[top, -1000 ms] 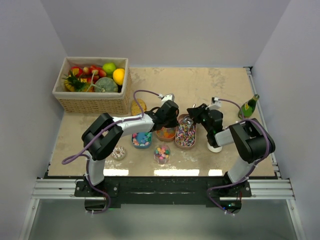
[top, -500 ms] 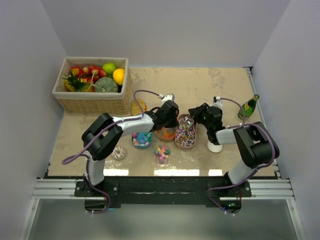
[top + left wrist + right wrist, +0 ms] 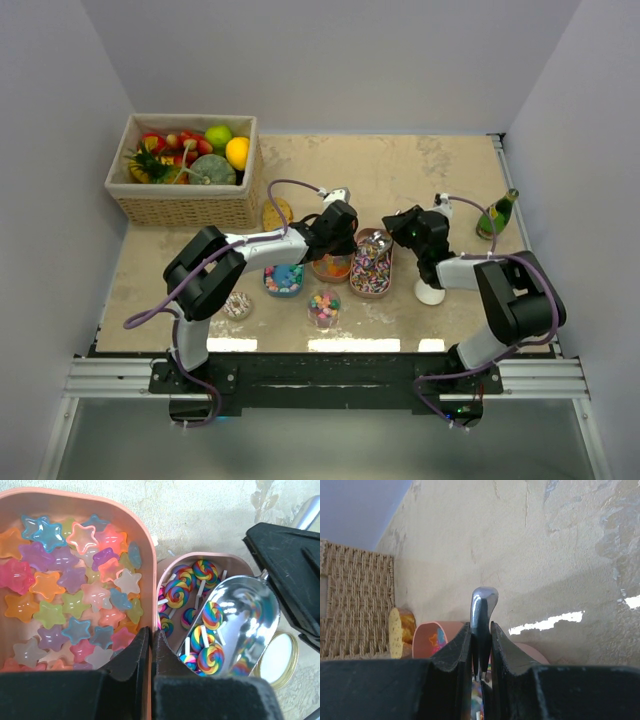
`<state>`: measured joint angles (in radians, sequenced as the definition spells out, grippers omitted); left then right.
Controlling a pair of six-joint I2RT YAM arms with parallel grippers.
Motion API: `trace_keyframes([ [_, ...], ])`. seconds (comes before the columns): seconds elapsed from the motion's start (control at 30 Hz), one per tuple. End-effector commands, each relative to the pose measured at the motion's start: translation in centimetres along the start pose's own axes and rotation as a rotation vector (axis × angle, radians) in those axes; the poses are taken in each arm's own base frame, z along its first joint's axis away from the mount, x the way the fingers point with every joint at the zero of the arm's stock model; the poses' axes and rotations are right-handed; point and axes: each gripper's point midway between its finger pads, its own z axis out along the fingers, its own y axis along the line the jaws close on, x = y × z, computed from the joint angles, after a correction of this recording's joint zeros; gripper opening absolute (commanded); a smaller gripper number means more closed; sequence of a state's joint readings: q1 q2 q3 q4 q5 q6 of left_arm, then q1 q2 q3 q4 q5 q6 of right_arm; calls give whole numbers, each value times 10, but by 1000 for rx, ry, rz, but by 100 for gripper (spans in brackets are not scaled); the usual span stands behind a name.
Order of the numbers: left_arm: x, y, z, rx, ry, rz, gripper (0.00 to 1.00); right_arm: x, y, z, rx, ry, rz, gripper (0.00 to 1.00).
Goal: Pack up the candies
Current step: Scoop the fake candies from the storage box.
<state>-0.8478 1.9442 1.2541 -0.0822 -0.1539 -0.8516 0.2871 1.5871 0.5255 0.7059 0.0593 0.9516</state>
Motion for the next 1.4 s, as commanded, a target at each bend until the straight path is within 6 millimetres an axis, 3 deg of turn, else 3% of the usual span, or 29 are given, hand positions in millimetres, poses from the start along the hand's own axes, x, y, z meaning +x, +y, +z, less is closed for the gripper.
trace_keyframes([
  [0.0, 39, 17, -6, -47, 133, 60, 0, -21, 18, -7, -46, -51, 34, 0],
  [0.27, 35, 15, -7, -48, 123, 64, 0, -27, 11, -17, -39, -57, 26, 0],
  [0.43, 33, 15, -8, -45, 119, 78, 0, -33, 19, -26, -67, -65, 15, 0],
  [0.63, 22, 11, -12, -44, 89, 104, 15, -34, 27, -44, -102, -61, 26, 0],
  [0.87, 10, 1, -20, -14, 52, 108, 44, -26, 30, -63, -131, -21, 44, 0],
  [1.07, 0, -3, -27, -7, 21, 110, 50, -21, 36, -76, -158, 11, 30, 0],
  [1.37, -27, -12, -45, 18, -60, 131, 56, -11, 61, -100, -313, 67, 41, 0],
])
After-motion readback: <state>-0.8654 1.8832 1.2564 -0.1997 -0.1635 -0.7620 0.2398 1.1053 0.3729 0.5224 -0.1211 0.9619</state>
